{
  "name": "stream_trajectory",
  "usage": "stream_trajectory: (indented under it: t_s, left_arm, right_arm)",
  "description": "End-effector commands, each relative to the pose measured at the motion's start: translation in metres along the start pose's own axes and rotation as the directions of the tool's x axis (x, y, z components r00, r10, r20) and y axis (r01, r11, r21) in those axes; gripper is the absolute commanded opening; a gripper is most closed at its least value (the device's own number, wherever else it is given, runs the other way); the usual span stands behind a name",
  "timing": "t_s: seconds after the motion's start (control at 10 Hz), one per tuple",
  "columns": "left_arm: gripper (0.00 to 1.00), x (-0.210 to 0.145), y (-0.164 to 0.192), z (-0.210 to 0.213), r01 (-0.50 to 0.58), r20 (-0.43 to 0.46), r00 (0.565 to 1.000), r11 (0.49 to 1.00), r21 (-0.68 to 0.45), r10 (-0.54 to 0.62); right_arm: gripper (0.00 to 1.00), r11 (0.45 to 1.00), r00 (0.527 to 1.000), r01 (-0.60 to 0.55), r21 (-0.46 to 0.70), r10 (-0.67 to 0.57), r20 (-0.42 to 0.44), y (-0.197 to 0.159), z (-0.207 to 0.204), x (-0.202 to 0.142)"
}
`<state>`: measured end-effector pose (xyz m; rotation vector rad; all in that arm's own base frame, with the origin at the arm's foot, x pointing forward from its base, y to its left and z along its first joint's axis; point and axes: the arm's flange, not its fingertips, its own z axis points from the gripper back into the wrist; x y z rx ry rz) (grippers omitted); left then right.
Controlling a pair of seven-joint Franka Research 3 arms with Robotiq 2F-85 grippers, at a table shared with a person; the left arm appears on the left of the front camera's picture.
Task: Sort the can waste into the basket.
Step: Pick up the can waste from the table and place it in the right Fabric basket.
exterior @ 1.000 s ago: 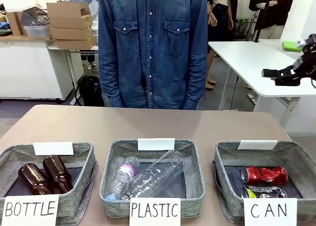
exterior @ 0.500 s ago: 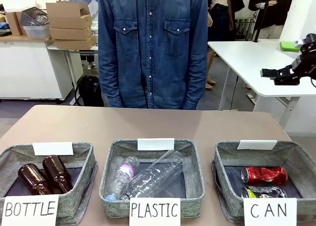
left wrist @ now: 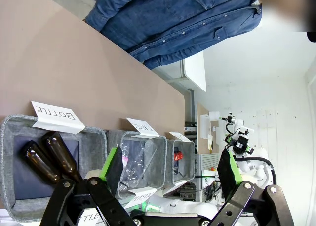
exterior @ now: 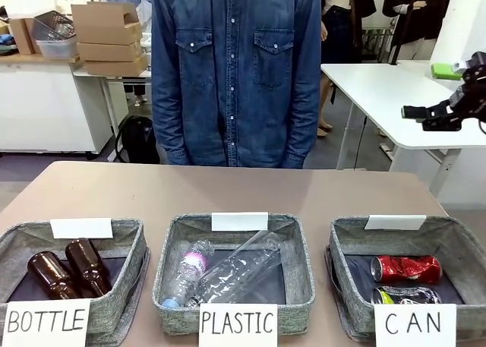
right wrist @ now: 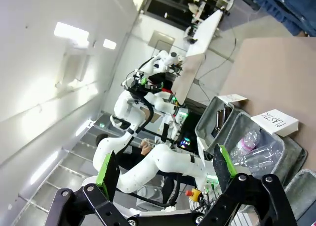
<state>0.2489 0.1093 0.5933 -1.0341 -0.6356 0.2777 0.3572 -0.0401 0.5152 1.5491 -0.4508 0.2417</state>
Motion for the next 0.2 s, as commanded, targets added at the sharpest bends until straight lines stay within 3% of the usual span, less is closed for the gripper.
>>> stream_trajectory:
  t_s: [0.0, 0.1]
  left_arm:
    - [1.0, 0.0013, 0.0, -0.0001, 0.018, 0.002, 1.0, 1.0, -0.014, -0.018]
    - [1.0, 0.0013, 0.0, -0.0001, 0.018, 0.002, 1.0, 1.0, -0.014, -0.018]
  right_arm:
    - [1.0, 1.0, 1.0, -0.004, -0.015, 0.003, -0.018, 0.0031, 0.0009, 0.0014]
    - [1.0, 1.0, 1.0, -0.004, -0.015, 0.003, -0.018, 0.0031, 0.0009, 0.0014]
